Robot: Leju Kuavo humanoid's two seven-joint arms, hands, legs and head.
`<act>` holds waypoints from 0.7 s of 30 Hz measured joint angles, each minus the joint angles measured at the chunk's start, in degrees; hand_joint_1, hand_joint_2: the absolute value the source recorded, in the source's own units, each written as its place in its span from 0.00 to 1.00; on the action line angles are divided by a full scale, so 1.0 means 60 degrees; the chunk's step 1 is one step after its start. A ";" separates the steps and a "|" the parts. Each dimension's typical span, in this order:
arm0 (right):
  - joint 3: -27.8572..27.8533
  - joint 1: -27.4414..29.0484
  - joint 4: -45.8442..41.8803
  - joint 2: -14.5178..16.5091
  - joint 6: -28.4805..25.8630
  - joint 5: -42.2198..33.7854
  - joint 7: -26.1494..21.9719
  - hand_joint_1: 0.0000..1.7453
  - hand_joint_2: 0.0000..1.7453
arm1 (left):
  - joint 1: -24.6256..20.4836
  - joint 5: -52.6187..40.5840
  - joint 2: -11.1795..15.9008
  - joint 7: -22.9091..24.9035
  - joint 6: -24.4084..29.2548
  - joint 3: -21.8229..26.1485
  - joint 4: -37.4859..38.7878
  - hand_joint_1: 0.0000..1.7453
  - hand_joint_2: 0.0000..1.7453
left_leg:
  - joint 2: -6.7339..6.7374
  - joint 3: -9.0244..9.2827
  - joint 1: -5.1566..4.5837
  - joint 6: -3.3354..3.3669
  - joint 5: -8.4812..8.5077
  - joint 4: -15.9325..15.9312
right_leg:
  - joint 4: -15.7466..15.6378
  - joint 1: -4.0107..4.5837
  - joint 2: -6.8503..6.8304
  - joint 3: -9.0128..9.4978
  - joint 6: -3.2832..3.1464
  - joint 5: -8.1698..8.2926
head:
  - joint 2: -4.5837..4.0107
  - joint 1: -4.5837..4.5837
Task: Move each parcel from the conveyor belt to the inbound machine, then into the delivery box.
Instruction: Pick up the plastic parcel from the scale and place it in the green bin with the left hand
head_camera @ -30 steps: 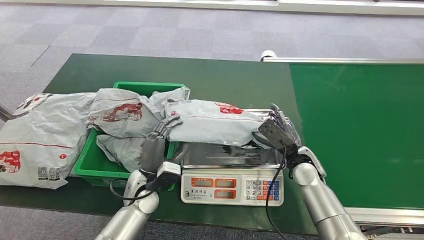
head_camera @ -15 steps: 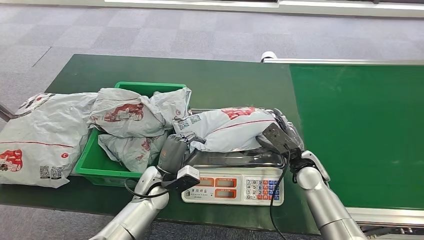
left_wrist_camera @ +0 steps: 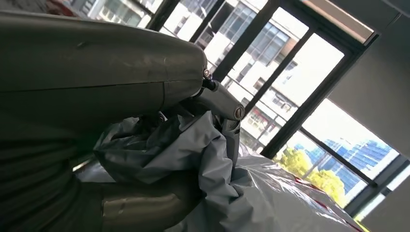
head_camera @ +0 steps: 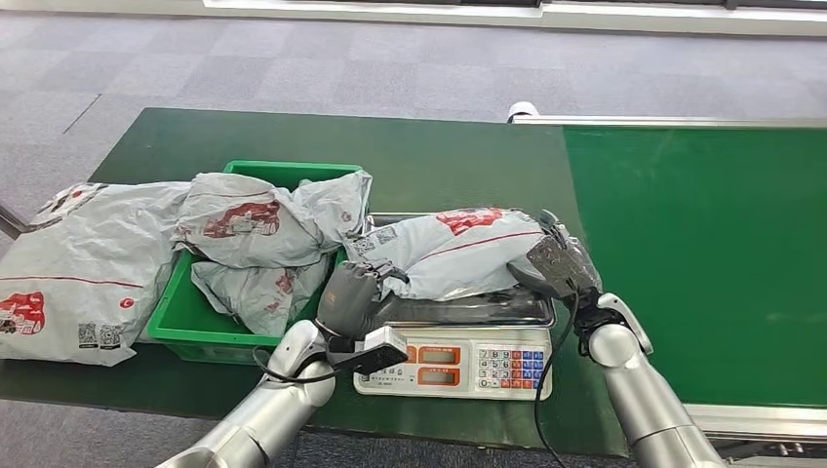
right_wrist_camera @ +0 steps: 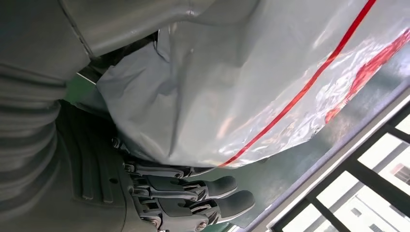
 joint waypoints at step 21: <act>-0.0434 0.1298 -0.0423 0.0622 -0.0368 0.0253 0.0036 0.00 1.00 | -0.2395 -0.2766 0.1550 0.2732 -0.1807 -0.0008 -0.4878 1.00 1.00 | 0.0045 -0.0029 0.0025 -0.0045 0.0003 -0.0003 | 0.0000 0.0043 0.0052 -0.0057 -0.0037 0.0018 | 0.0000 0.0000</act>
